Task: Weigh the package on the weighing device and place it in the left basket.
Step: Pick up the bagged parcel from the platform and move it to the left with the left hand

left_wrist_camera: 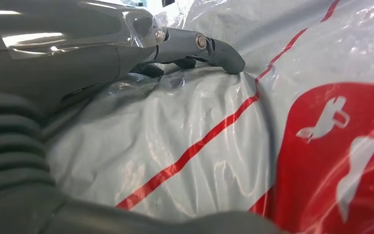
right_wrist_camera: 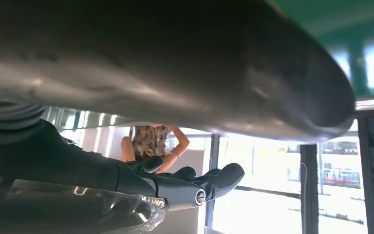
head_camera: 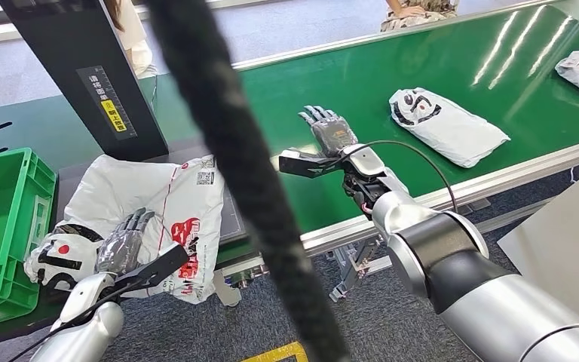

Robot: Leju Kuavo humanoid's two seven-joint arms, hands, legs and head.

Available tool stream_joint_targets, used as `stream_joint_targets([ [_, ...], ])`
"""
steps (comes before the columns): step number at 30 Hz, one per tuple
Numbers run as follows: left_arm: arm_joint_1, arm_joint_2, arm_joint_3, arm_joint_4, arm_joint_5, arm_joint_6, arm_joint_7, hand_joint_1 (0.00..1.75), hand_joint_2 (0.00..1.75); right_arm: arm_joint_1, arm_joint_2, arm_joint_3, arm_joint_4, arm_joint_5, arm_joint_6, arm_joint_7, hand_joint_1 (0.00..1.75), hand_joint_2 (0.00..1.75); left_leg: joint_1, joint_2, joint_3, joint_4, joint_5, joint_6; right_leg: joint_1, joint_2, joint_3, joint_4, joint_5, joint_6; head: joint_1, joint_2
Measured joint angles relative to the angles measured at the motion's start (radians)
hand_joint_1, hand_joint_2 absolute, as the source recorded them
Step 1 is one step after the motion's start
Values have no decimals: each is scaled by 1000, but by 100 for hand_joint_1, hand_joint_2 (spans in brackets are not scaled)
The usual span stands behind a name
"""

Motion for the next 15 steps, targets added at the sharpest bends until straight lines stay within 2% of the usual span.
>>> stream_joint_targets([
  [15,-2,0,10,5,-3,-7,48,0,175,-25,24,0,-24,18,-3,-14,0,0,0,0,9,0,0,0,0,0,9,0,0,0,0,0],
])
